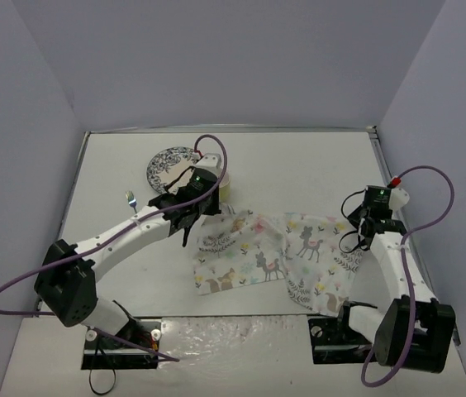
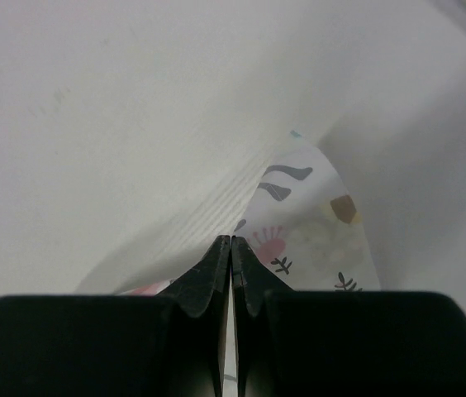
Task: Set the dinner table for one person
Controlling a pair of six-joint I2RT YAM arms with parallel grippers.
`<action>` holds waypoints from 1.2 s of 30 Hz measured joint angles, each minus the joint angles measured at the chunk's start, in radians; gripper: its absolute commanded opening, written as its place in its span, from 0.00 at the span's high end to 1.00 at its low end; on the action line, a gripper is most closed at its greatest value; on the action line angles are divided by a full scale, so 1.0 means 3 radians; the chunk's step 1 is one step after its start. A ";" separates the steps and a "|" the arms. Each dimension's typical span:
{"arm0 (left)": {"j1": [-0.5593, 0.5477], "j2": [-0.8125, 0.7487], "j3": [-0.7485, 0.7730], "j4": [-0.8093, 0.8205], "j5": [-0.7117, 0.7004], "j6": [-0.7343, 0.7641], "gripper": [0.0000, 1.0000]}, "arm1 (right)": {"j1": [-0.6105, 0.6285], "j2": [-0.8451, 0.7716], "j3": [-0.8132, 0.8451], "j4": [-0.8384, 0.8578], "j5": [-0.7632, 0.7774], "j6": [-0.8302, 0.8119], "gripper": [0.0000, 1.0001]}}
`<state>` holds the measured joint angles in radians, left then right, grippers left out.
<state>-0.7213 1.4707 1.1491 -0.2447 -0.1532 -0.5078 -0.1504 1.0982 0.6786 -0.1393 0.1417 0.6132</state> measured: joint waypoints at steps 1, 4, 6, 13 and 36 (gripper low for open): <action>-0.0012 -0.0002 0.0093 0.0000 0.0008 0.0075 1.00 | -0.0008 -0.0077 0.0090 -0.0061 0.0073 0.0006 1.00; -0.0048 0.0012 0.0407 0.0037 0.0056 0.0357 1.00 | -0.0068 -0.0269 0.0343 -0.0183 0.0282 0.0046 1.00; -0.0062 0.0076 0.0663 0.0044 0.0086 0.0537 1.00 | -0.0148 -0.0373 0.0498 -0.0239 0.0410 0.0081 1.00; -0.0067 0.0593 0.1434 0.0395 0.0105 0.0972 0.98 | -0.0432 -0.0432 0.0659 -0.0422 0.0685 0.0244 0.85; -0.0325 0.0780 0.1247 0.0443 -0.0016 0.1114 0.09 | -0.0064 0.0023 0.0401 -0.0185 -0.0036 -0.0308 0.21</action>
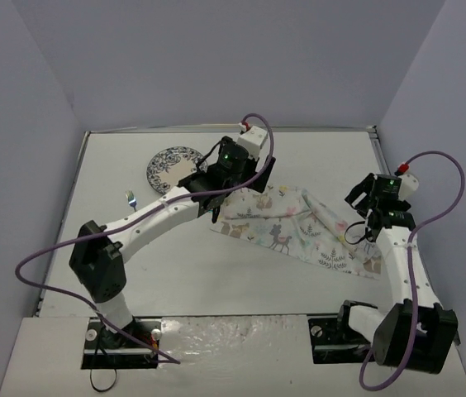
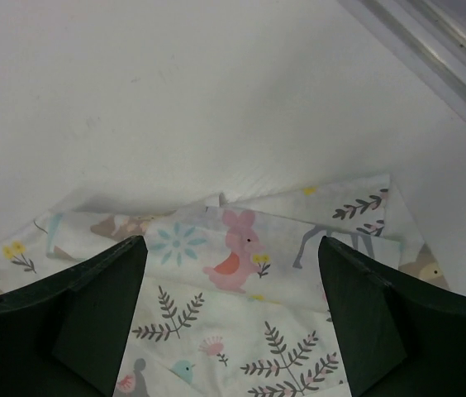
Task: Set the dinner table for one person
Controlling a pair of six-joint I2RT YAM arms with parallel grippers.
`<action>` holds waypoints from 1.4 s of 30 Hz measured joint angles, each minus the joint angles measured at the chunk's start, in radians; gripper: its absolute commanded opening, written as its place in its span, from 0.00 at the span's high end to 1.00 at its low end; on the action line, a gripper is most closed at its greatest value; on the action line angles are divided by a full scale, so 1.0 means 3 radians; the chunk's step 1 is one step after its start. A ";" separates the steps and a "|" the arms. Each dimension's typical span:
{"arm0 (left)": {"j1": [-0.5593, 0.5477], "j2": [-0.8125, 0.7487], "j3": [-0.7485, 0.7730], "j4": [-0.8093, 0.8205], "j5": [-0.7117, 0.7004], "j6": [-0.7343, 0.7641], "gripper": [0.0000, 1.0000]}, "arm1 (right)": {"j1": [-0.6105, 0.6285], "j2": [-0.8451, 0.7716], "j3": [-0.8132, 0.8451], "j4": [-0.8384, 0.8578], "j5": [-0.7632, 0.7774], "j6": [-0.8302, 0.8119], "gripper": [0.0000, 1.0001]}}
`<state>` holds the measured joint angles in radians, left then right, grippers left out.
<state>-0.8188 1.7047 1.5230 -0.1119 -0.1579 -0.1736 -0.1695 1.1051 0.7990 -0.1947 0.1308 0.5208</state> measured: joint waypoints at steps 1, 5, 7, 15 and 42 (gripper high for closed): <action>-0.0062 -0.0106 -0.0089 0.0032 -0.0005 -0.0058 0.11 | 0.0046 0.0109 0.0006 0.0027 -0.0034 -0.0062 0.21; -0.0281 -0.0291 -0.0516 0.0183 0.0006 -0.0347 0.19 | 0.0279 0.0533 0.0043 0.0139 -0.0174 -0.0314 0.24; -0.0332 -0.0145 -0.0643 0.0195 0.0033 -0.0466 0.22 | 0.0336 0.0669 0.0087 0.0174 -0.0296 -0.0434 0.27; -0.0394 0.0571 -0.0922 0.0272 0.0085 -0.0693 0.35 | 0.0343 0.1230 0.0520 0.0483 -0.0840 -0.0954 0.31; -0.0519 0.0873 -0.1069 0.0708 0.0108 -0.0788 0.58 | 0.0884 0.2936 0.1644 0.0894 -0.1982 -0.1766 0.55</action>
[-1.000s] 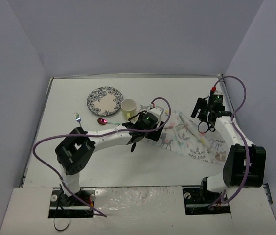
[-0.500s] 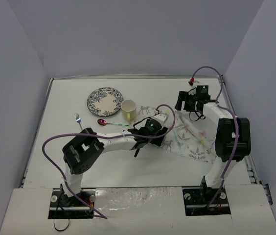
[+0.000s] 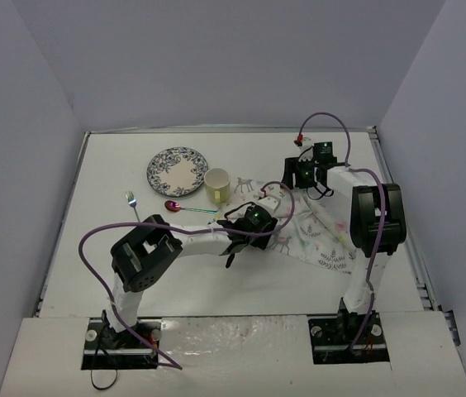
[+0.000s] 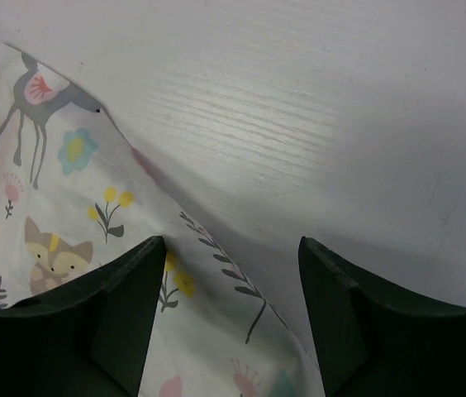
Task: Set the dinner table for one person
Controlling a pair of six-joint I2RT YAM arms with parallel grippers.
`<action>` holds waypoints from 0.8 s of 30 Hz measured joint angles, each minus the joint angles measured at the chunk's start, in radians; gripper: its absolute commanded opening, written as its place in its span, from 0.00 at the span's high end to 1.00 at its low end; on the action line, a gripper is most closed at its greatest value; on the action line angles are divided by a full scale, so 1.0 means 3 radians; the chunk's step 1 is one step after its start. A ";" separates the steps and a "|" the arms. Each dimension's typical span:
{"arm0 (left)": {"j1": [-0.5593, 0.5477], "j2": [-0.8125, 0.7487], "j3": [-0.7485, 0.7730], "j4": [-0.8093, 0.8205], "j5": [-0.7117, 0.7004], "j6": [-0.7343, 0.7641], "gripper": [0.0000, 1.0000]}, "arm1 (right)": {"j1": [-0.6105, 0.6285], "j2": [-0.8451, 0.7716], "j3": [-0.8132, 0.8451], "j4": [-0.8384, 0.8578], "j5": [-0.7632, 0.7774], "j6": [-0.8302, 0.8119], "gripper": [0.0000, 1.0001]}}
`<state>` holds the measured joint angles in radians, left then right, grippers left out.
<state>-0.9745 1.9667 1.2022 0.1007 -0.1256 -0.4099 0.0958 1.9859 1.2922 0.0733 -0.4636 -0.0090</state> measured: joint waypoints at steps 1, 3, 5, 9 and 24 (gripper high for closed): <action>0.0001 0.0000 0.0000 -0.0006 -0.0003 -0.0008 0.59 | 0.0006 0.0016 0.0011 -0.0023 -0.0022 -0.0033 0.66; 0.0001 0.0000 0.0000 -0.0014 -0.0009 -0.0028 0.61 | 0.0011 0.0044 0.0024 -0.0076 -0.0050 -0.0098 0.88; 0.0003 0.0000 -0.0001 -0.0022 -0.0019 -0.0048 0.68 | 0.0011 0.0071 0.0037 -0.0128 -0.0062 -0.0148 0.98; 0.0009 -0.0001 -0.0009 -0.0031 -0.0033 -0.0081 0.78 | 0.0011 0.0087 0.0110 -0.0225 0.0009 -0.0201 1.00; 0.0029 -0.0045 -0.0039 -0.0104 0.0080 -0.0204 0.87 | 0.0021 -0.0400 0.0491 0.0122 0.1585 -0.0219 0.51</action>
<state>-0.9657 1.9533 1.1904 0.0693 -0.1017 -0.4713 0.1022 1.8660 1.4395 0.1099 0.0118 -0.0747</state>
